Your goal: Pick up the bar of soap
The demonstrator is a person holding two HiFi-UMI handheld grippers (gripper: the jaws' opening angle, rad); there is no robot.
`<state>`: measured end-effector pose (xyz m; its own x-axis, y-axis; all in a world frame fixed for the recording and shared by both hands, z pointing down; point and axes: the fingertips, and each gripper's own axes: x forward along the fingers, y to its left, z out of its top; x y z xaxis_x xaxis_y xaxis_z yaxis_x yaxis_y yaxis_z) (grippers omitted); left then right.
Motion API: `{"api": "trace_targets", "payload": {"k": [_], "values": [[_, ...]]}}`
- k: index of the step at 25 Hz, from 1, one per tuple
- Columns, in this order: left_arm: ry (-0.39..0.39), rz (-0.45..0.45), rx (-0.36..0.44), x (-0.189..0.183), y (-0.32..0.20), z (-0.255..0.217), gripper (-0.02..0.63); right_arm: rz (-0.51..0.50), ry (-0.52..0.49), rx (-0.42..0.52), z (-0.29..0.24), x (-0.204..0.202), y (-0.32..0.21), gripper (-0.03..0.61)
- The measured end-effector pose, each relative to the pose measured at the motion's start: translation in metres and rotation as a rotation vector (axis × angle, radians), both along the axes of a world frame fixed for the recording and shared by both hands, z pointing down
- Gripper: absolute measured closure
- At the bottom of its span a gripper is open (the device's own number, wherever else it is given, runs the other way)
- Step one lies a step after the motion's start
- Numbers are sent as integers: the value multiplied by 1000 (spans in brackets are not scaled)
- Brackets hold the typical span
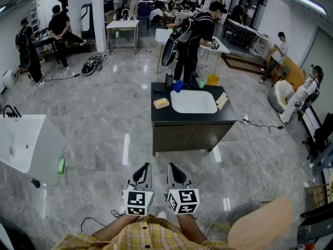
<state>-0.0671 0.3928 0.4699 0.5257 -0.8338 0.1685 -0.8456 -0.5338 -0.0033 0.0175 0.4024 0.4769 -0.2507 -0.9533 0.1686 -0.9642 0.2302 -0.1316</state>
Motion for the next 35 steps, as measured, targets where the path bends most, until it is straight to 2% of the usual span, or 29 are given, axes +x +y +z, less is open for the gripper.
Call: {"api": "trace_targets", "payload": {"k": [15,19,35], "values": [[21,20,-6,-8,-8,3,601,-24,7,-7,3,-16,-8,558],[27,14,-26,-19,-14,7,601,-32,-11,-3,3,-25,-14,558],[50,19,-22,-76,-65,8,601,-1,-1,-40,9,-79,-64,558]]}}
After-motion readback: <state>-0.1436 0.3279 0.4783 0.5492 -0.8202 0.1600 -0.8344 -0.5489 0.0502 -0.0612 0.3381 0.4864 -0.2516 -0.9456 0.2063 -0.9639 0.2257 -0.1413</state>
